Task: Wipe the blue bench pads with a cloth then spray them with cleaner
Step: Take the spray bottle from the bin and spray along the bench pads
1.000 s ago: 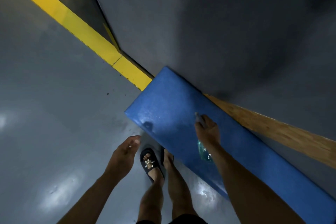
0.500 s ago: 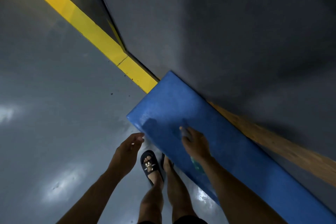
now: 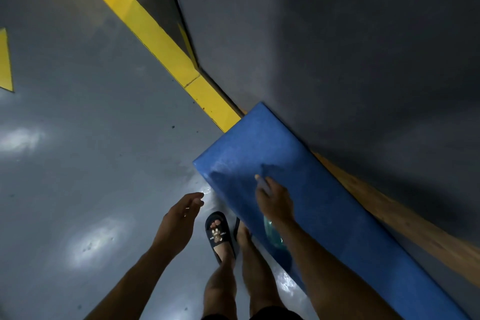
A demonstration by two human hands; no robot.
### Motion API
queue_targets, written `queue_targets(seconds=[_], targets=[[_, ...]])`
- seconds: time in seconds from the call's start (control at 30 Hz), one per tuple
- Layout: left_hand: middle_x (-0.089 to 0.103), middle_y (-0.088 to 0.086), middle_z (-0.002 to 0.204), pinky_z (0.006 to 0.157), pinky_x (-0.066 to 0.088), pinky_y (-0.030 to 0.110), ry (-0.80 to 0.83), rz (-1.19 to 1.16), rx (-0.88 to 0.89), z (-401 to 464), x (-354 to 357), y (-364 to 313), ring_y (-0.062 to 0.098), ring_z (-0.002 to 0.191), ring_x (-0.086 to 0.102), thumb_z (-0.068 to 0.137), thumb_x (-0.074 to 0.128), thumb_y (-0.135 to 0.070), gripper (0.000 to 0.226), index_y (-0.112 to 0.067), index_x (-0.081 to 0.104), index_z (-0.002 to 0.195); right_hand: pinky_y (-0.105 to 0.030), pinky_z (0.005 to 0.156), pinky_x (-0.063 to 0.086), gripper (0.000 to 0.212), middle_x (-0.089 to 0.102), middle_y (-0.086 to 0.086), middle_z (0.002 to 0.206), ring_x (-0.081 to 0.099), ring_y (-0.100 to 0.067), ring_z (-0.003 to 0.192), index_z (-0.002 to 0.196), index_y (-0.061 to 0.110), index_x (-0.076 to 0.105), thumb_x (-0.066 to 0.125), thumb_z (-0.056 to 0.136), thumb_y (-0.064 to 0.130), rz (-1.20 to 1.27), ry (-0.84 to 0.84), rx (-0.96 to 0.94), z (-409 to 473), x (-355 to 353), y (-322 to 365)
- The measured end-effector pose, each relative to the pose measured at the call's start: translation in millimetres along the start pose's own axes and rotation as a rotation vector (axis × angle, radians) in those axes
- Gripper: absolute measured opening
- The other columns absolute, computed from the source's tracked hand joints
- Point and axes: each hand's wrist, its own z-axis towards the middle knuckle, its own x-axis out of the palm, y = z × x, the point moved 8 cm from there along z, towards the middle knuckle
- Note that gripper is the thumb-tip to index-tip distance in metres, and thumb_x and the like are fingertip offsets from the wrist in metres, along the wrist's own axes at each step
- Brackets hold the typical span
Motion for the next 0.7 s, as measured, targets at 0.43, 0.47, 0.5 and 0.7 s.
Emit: queue_targets(seconds=[0.43, 0.47, 0.5, 0.7], targets=[[0.068, -0.015, 0.112, 0.095, 0.048, 0.038, 0.014, 0.018, 0.019, 4, 12, -24, 0.008, 0.106, 0.062, 0.082, 0.039, -0.064, 0.025, -0.064, 0.059, 0.098, -0.033, 0.058, 0.043, 0.016, 0.065, 0.005, 0.070, 0.058, -0.021, 0.063, 0.072, 0.022, 0.063, 0.060, 0.087, 0.028, 0.057, -0.211, 0.133, 75, -102, -16], [0.068, -0.015, 0.113, 0.096, 0.048, 0.038, 0.015, 0.019, 0.016, 6, 12, -25, 0.010, 0.107, 0.062, 0.082, 0.039, -0.064, 0.025, -0.064, 0.059, 0.097, -0.034, 0.059, 0.046, 0.011, 0.069, 0.008, 0.075, 0.061, -0.023, 0.065, 0.076, 0.023, 0.065, 0.059, 0.085, 0.025, 0.062, -0.212, 0.115, 74, -100, -14], [0.068, -0.014, 0.113, 0.097, 0.048, 0.038, 0.012, 0.022, 0.016, 6, 12, -27, 0.011, 0.108, 0.062, 0.082, 0.039, -0.064, 0.026, -0.060, 0.060, 0.097, -0.033, 0.059, 0.046, 0.011, 0.070, 0.012, 0.078, 0.062, -0.022, 0.066, 0.077, 0.025, 0.066, 0.058, 0.085, 0.023, 0.067, -0.202, 0.105, 73, -98, -11], [0.069, -0.010, 0.110, 0.091, 0.050, 0.033, -0.049, 0.062, 0.043, 8, 3, -40, 0.001, 0.101, 0.062, 0.100, 0.044, -0.041, 0.017, -0.051, 0.058, 0.102, -0.031, 0.063, 0.043, 0.028, 0.053, 0.012, 0.070, 0.051, -0.015, 0.067, 0.065, 0.038, 0.049, 0.054, 0.093, 0.040, 0.097, -0.131, 0.111, 105, -87, 28]])
